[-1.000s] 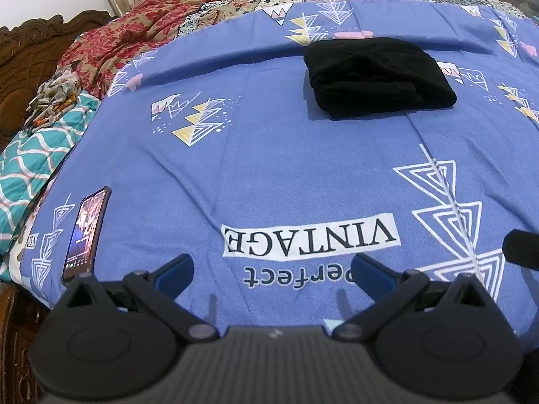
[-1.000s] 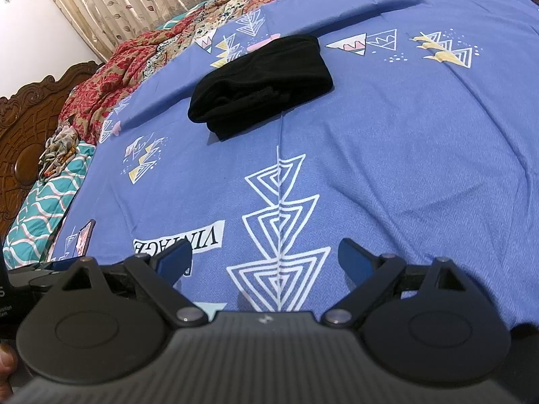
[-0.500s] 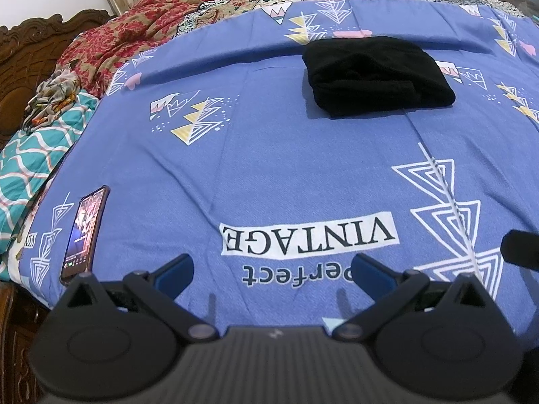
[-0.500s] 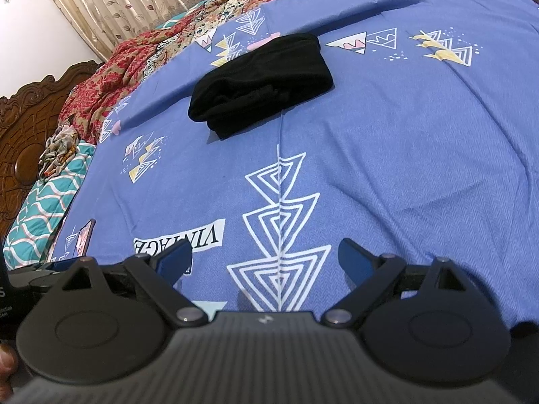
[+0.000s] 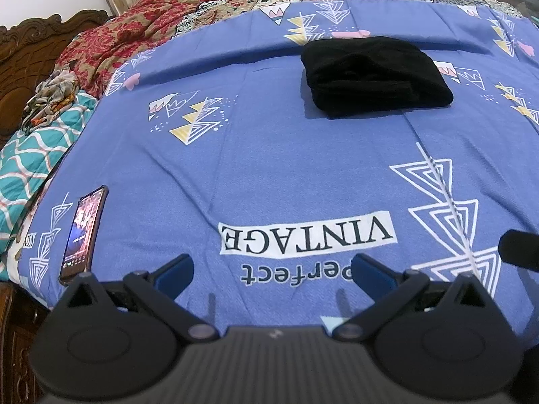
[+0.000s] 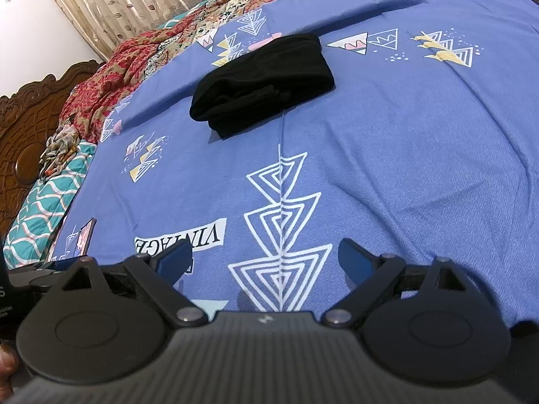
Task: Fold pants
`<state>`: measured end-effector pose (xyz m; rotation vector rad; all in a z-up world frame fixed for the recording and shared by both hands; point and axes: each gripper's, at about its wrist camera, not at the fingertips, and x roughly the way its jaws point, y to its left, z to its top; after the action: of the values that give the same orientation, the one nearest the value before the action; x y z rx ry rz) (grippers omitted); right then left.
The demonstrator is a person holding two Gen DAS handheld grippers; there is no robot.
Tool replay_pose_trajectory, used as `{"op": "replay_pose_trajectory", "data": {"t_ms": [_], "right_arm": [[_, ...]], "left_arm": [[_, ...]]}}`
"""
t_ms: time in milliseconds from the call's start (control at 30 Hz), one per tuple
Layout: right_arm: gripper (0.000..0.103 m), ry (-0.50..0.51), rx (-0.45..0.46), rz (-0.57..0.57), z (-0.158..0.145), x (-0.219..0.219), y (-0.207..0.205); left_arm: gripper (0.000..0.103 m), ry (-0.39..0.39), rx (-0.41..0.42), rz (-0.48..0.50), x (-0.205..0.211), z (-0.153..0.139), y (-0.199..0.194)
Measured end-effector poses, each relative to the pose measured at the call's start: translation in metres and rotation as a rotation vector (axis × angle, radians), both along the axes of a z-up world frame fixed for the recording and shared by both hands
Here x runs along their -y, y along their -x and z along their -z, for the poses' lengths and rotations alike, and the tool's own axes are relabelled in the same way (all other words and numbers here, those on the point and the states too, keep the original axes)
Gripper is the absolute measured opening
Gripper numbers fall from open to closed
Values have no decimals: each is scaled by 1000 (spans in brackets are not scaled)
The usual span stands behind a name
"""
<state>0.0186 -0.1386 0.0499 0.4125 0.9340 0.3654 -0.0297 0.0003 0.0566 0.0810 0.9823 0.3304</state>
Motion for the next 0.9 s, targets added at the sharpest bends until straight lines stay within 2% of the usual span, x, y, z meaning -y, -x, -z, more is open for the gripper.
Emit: {"op": "replay_pose_trajectory", "data": {"t_ms": [900], "right_arm": [[95, 2, 3, -2, 0, -1, 1]], "left_arm": [[103, 3, 0, 4, 0, -1, 0]]}}
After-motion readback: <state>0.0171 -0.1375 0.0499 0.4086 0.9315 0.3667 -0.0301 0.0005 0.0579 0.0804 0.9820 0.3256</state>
